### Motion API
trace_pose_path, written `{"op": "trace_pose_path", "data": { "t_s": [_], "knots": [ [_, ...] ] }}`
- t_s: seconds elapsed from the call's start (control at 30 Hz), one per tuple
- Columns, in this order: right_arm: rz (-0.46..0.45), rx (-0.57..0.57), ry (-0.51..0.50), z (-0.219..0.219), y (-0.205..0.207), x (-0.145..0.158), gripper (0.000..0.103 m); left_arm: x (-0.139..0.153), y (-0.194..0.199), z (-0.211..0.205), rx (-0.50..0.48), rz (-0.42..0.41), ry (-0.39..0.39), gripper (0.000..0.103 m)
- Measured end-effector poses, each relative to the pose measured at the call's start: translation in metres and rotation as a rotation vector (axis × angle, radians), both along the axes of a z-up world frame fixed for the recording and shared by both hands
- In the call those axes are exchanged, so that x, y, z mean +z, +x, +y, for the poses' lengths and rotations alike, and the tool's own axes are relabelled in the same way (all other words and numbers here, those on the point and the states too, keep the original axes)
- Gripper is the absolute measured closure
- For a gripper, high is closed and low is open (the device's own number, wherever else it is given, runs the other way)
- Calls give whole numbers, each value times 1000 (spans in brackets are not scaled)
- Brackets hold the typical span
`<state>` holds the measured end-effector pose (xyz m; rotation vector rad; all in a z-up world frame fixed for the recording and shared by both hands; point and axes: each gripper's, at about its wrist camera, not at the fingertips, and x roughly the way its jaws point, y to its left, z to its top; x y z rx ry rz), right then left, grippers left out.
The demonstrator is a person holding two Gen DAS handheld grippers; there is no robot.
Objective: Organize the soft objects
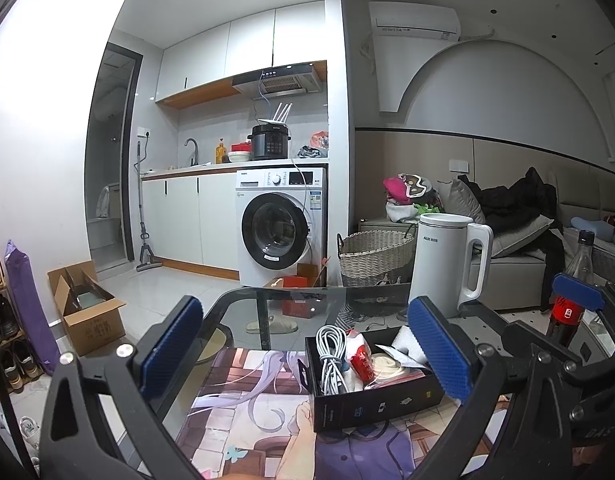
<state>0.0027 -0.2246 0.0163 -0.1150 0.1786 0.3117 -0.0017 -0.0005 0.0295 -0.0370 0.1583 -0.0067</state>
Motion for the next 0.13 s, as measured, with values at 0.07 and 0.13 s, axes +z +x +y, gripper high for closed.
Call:
{"op": "trace_pose_path", "data": {
  "t_s": [0.07,0.13],
  "knots": [
    [1,1,-4,1,0,-1,0,0,0,1,3,-1,1,0],
    [2,2,-4,1,0,-2,0,0,0,2,5,1,3,0]
  ]
}}
